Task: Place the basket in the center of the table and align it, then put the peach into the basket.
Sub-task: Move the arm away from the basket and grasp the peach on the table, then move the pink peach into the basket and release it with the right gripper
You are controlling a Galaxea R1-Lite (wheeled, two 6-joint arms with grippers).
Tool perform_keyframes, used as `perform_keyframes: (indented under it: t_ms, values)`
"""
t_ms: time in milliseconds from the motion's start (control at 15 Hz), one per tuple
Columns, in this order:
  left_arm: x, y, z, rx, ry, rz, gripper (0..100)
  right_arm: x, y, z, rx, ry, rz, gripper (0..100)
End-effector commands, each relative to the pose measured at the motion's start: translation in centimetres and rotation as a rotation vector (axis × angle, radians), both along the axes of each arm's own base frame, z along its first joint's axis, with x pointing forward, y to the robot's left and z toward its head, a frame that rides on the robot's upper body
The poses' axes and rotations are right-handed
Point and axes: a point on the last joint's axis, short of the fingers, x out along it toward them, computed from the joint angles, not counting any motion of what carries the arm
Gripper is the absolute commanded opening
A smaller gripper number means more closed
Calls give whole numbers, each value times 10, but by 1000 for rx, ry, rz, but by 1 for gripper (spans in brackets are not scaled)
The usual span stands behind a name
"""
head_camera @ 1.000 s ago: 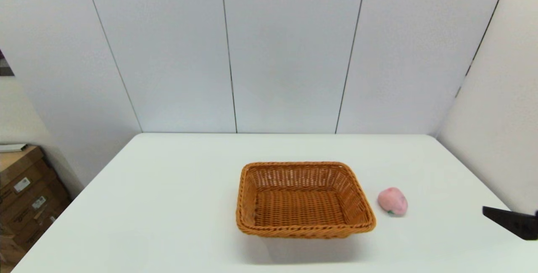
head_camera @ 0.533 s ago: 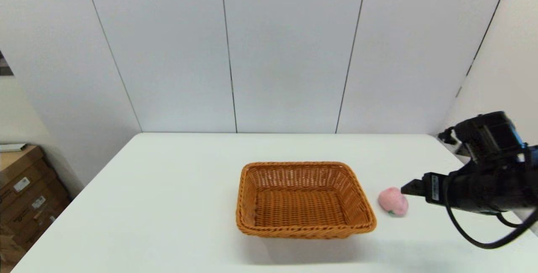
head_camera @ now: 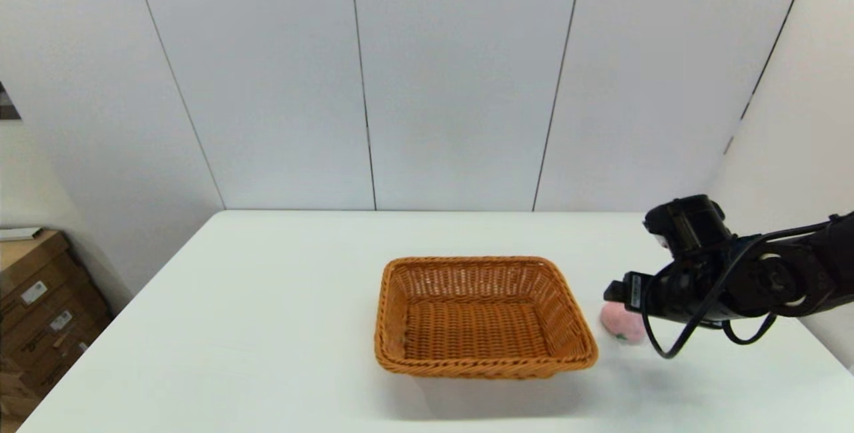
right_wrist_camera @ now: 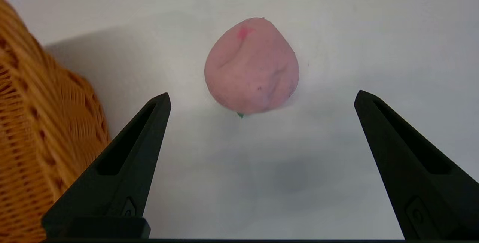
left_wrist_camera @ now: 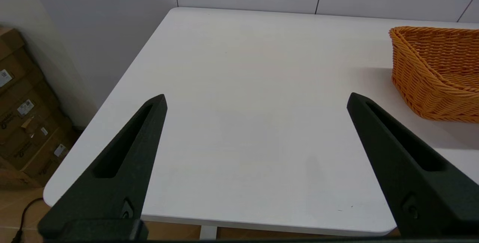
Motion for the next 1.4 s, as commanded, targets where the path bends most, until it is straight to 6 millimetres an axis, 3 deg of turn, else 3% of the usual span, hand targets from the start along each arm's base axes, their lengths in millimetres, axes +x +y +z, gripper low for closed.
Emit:
perform_keyframes:
  t_ms: [67, 333, 400, 733, 1000, 1200, 1400]
  values:
    - [0, 0, 0, -1, 1, 1, 100, 13, -2, -25, -11, 68, -14, 100]
    - [0, 0, 0, -1, 1, 1, 100, 27, -1, -48, -19, 68, -28, 100]
    - [0, 0, 0, -1, 1, 1, 100, 28, -1, -49, -16, 69, -26, 0]
    - [0, 0, 0, 0, 1, 1, 100, 30, 0, -45, -14, 55, -26, 0]
    - [0, 0, 0, 0, 1, 1, 100, 27, -2, -29, 0, 10, -28, 0]
    - [0, 0, 0, 0, 1, 1, 100, 23, -2, -8, 16, -54, -25, 0]
    - [0, 0, 0, -1, 1, 1, 100, 15, 3, 34, 45, -178, 1, 0]
